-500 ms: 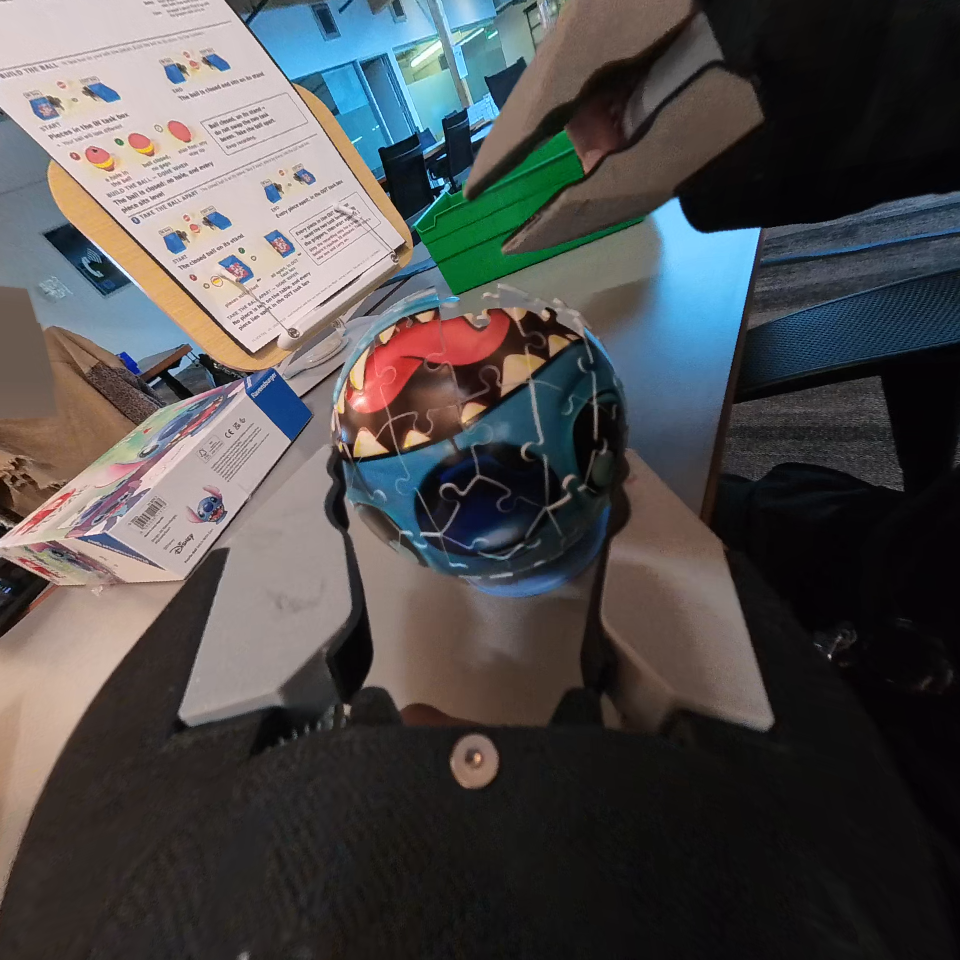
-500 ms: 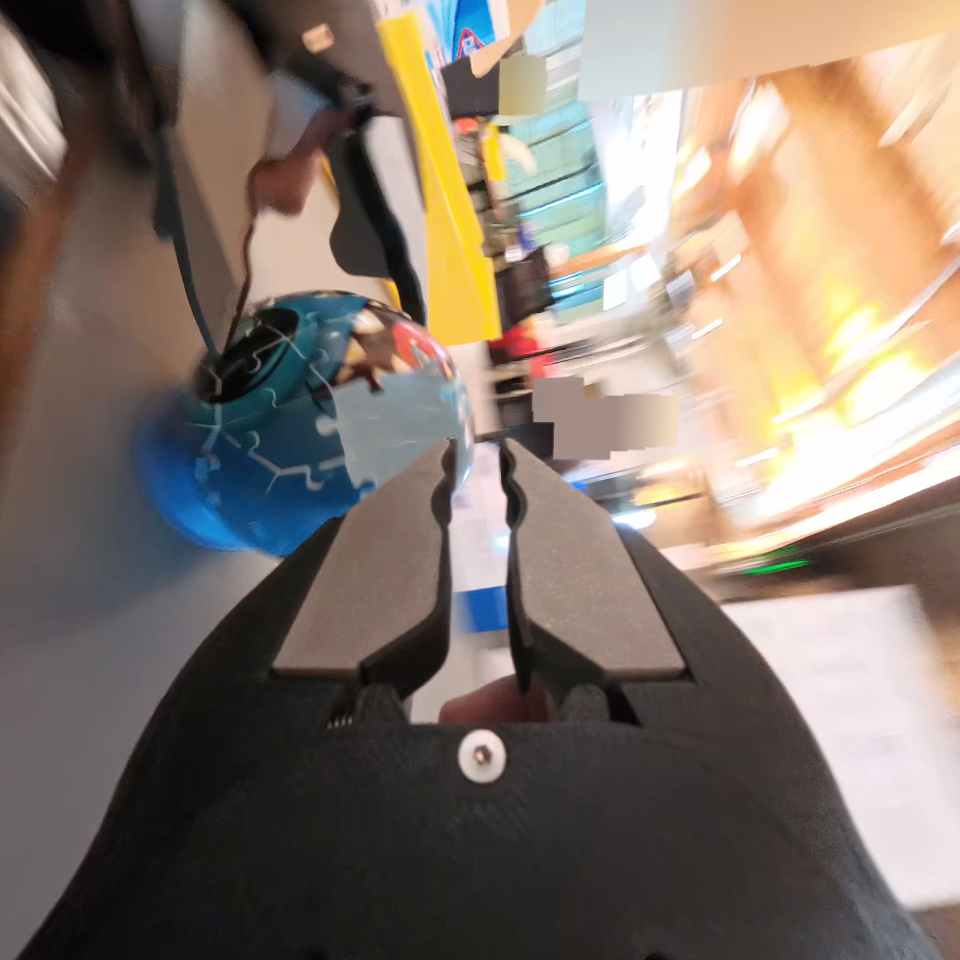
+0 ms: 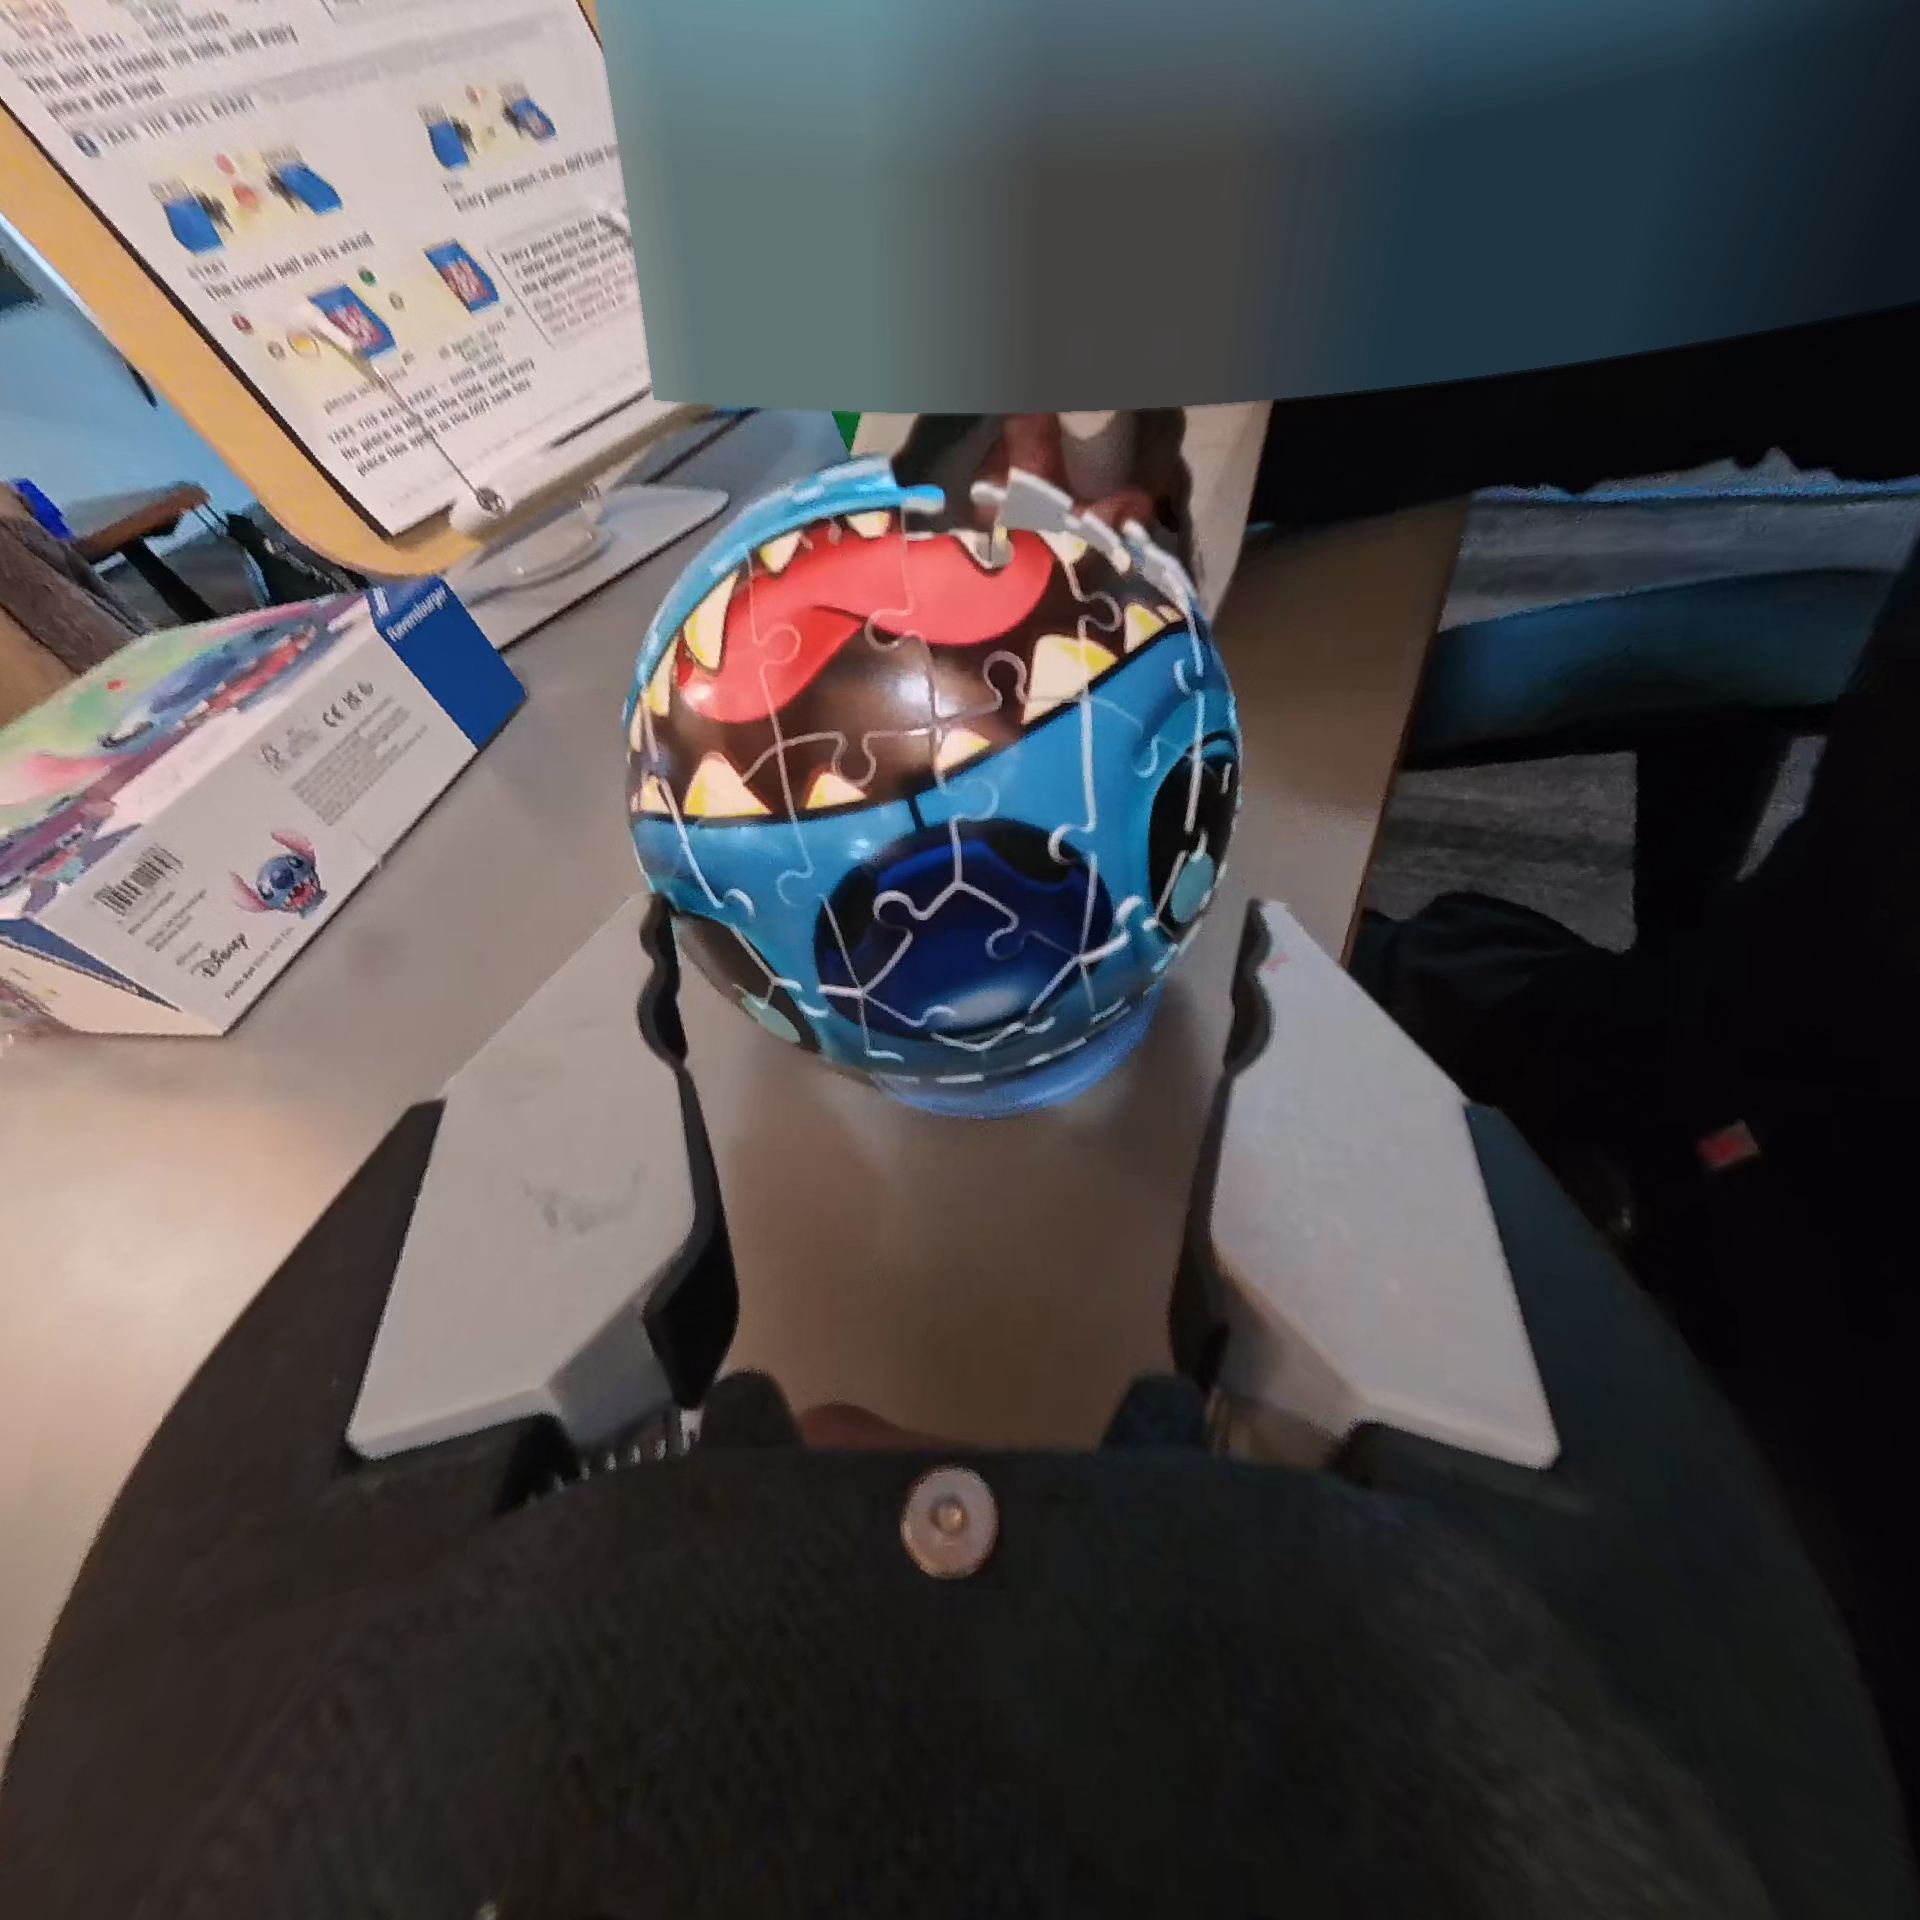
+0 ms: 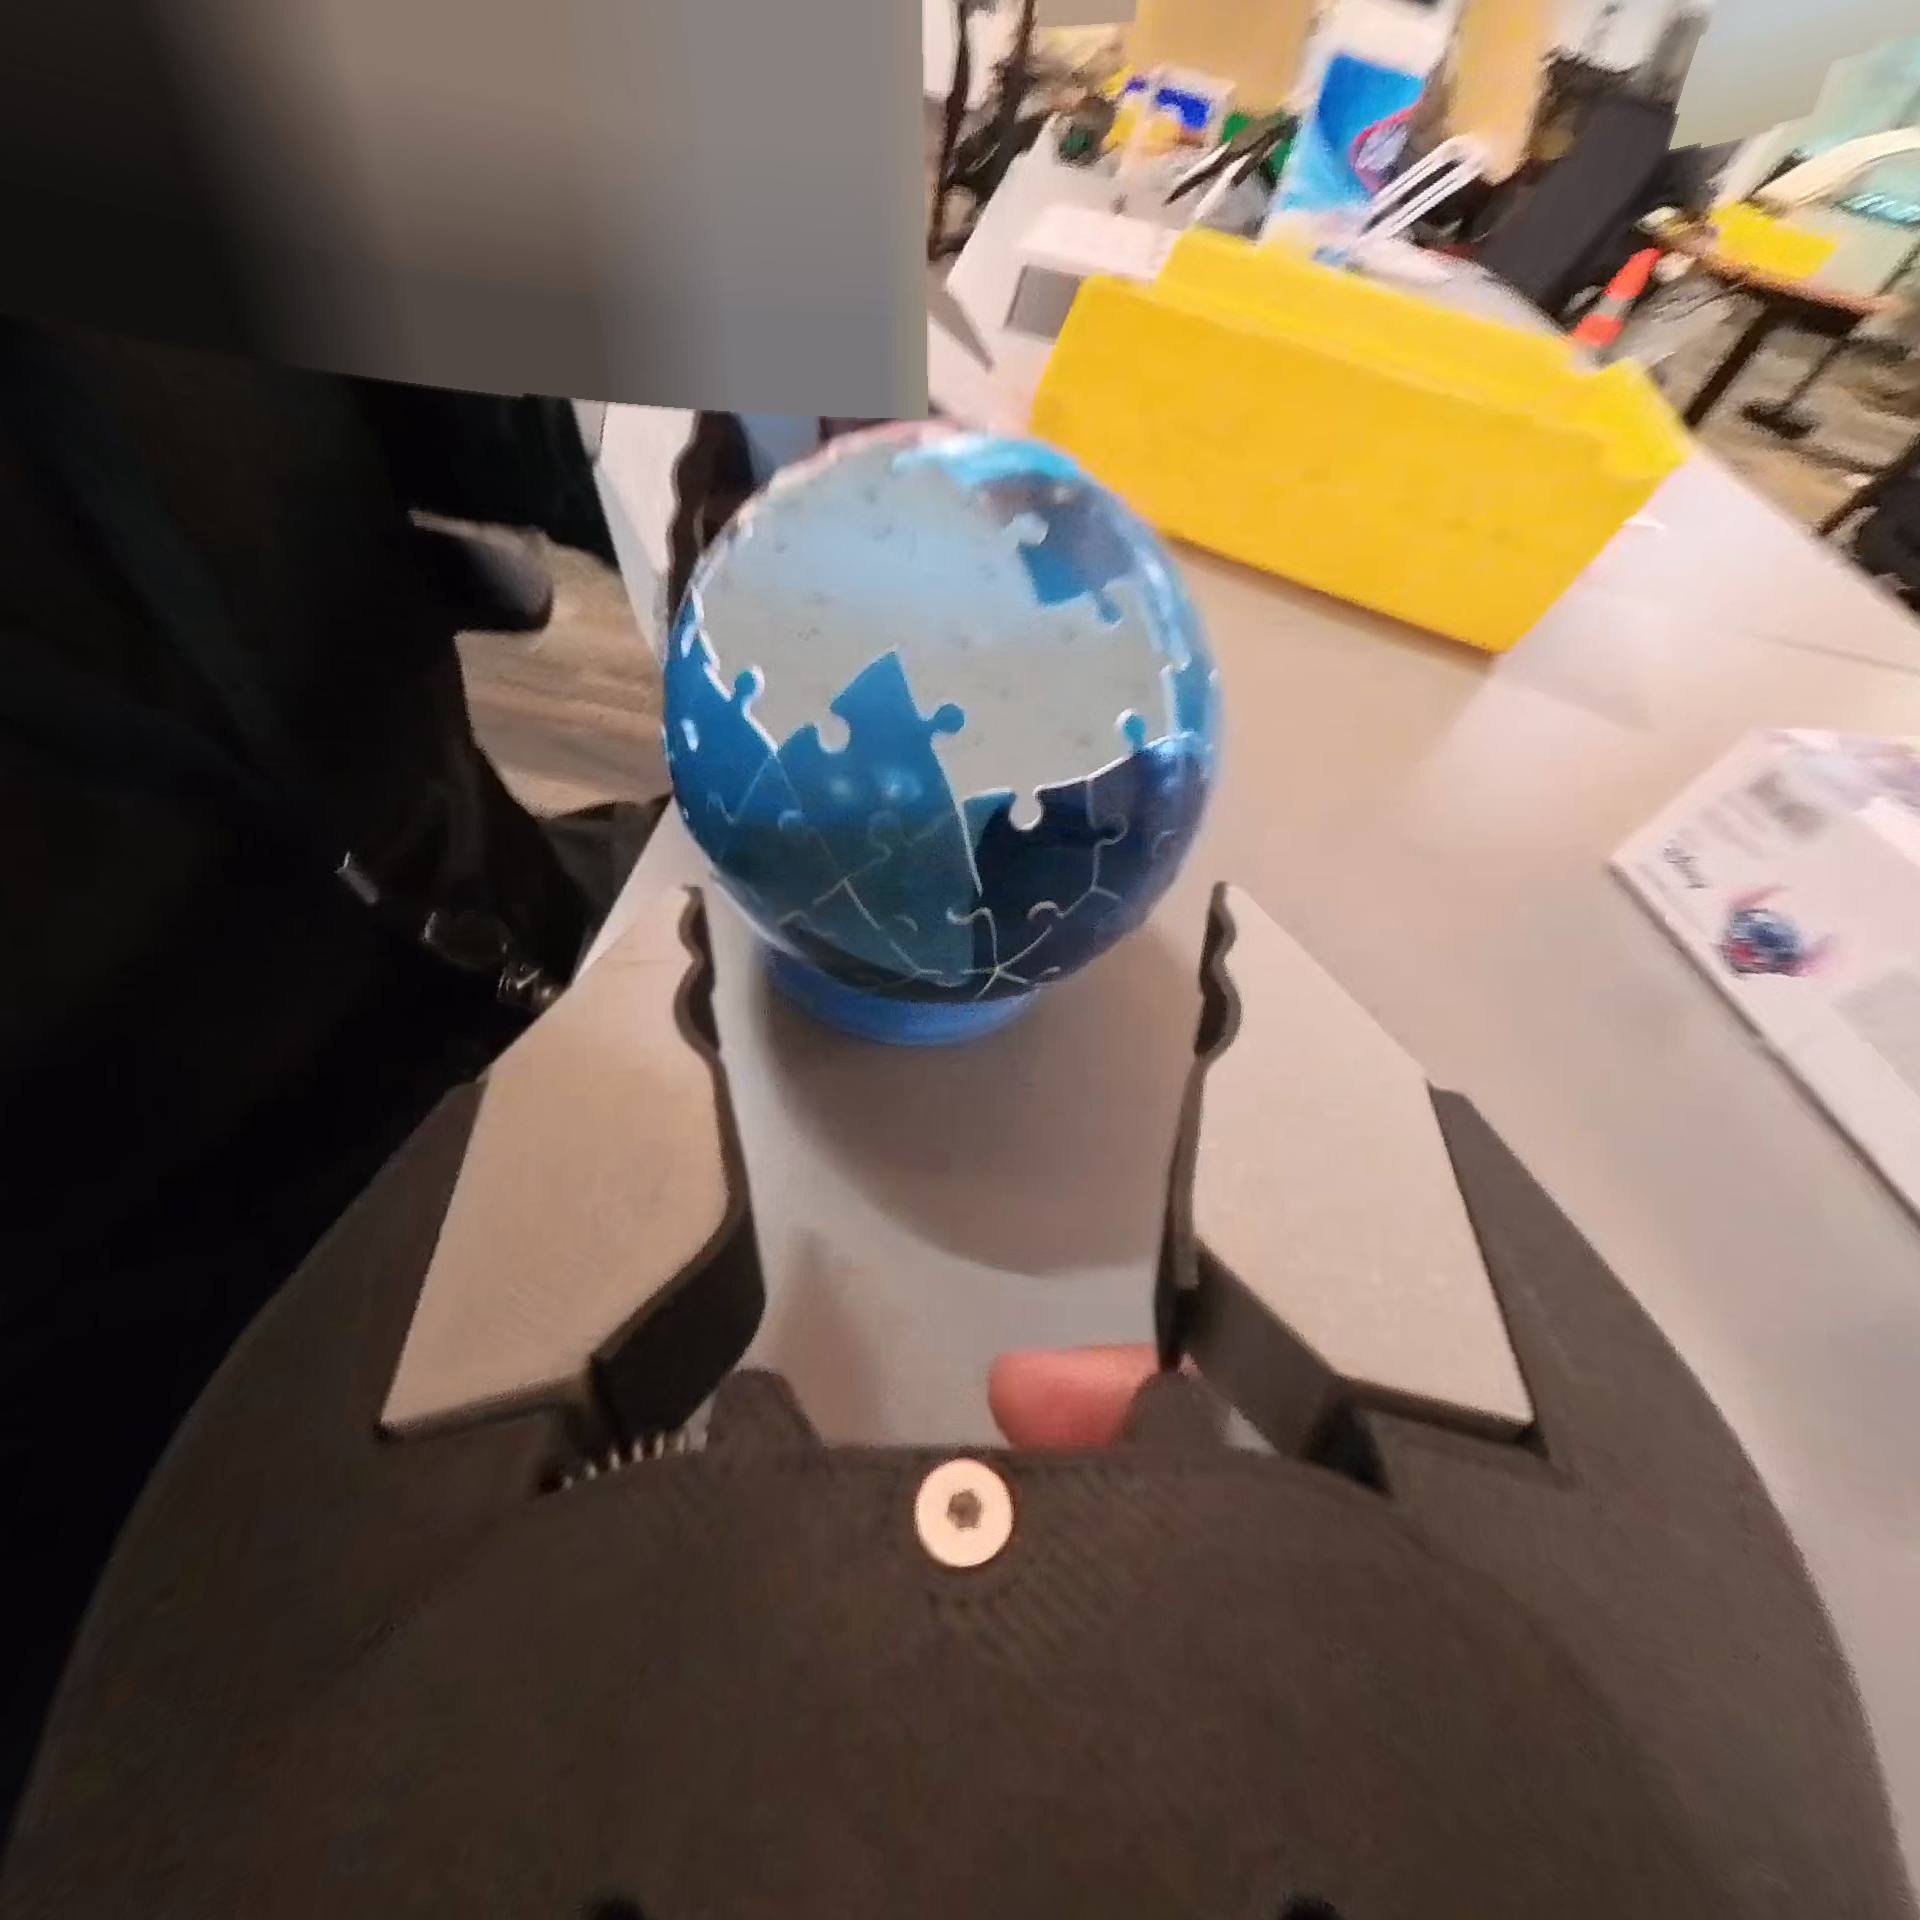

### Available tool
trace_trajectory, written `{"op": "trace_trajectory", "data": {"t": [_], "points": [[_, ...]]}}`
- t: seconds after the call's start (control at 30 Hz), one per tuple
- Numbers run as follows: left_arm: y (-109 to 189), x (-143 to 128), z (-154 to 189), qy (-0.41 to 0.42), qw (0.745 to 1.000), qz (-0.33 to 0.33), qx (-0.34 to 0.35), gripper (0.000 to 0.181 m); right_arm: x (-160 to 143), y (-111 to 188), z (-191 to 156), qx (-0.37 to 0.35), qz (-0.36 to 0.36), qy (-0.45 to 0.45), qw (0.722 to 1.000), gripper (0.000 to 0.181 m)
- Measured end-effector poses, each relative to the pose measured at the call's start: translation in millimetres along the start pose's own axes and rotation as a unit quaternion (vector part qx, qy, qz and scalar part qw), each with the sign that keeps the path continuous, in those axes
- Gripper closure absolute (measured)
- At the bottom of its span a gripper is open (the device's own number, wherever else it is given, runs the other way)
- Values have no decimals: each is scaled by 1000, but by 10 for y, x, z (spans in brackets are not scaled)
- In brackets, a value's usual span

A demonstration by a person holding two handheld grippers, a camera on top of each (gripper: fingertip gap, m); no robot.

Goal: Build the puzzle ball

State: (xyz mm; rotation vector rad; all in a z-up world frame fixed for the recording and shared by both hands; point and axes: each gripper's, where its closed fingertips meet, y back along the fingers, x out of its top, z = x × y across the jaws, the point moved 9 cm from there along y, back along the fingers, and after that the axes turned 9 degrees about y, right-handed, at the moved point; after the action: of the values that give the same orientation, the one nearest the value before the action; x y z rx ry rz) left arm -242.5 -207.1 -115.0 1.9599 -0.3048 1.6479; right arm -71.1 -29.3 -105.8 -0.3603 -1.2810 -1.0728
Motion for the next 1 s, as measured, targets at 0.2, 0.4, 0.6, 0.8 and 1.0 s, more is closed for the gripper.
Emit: {"op": "trace_trajectory", "data": {"t": [0.2,0.4,0.6,0.8,1.0], "points": [[-31,2,-27,15,999,-32,8,78,-111,-230,65,47,-9,6,999,81],[-115,-47,-127,24,998,-51,-3,76,-78,-243,87,29,13,35,999,82],[-167,-65,-219,9,997,-70,-29,74,-61,-273,38,-8,5,78,997,81],[-186,-57,-281,-5,996,-74,-43,74,-104,-284,5,-39,-24,123,991,82],[-53,-79,-253,8,998,-57,-27,77,-105,-81,95,-18,12,53,998,81]]}}
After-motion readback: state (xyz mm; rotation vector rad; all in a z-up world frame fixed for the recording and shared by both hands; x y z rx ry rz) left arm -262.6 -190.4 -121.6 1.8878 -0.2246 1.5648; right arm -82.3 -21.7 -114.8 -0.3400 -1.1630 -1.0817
